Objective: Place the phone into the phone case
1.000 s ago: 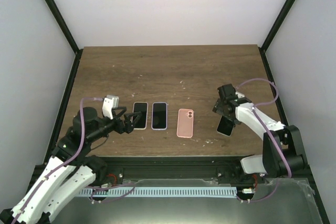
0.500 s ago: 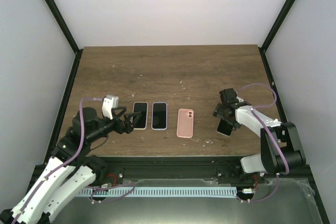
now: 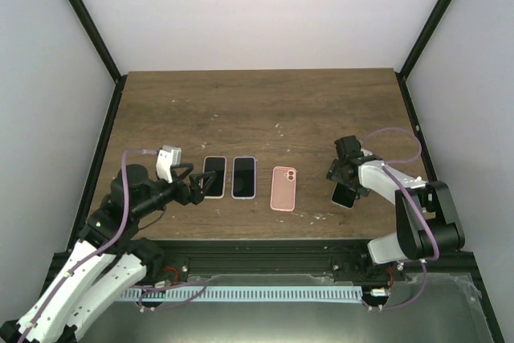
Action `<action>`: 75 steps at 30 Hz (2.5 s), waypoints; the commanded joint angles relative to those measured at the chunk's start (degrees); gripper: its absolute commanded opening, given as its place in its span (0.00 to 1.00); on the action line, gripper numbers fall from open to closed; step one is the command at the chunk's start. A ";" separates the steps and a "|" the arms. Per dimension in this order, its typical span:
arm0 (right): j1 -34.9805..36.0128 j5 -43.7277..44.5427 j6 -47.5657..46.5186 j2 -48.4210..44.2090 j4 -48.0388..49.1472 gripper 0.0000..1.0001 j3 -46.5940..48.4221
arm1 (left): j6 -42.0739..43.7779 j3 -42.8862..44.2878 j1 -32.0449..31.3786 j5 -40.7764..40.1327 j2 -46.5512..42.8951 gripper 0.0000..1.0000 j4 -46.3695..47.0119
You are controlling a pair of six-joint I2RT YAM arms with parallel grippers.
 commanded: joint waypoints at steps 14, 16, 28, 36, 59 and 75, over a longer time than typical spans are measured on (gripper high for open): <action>-0.51 -0.13 -0.27 2.78 -1.06 0.93 1.24 | 0.62 0.06 0.15 0.43 -0.68 1.00 0.08; -0.52 -0.32 -0.79 3.29 -1.31 0.90 1.52 | 0.63 0.02 0.15 0.42 -0.69 1.00 0.12; -0.50 -2.41 -3.43 4.58 -0.50 0.73 2.36 | 0.29 0.94 0.17 -2.36 -0.12 1.00 -1.58; -0.36 -11.12 -8.56 0.65 2.63 0.70 2.05 | -3.29 0.67 0.15 -6.21 3.54 0.98 -2.29; 9.88 -30.71 -3.72 -9.30 5.77 0.63 3.74 | -14.35 -3.90 -0.54 9.08 27.71 0.70 18.57; 20.75 -31.05 6.93 0.90 15.19 0.63 7.87 | -15.27 -7.28 -2.33 7.59 23.92 0.71 17.17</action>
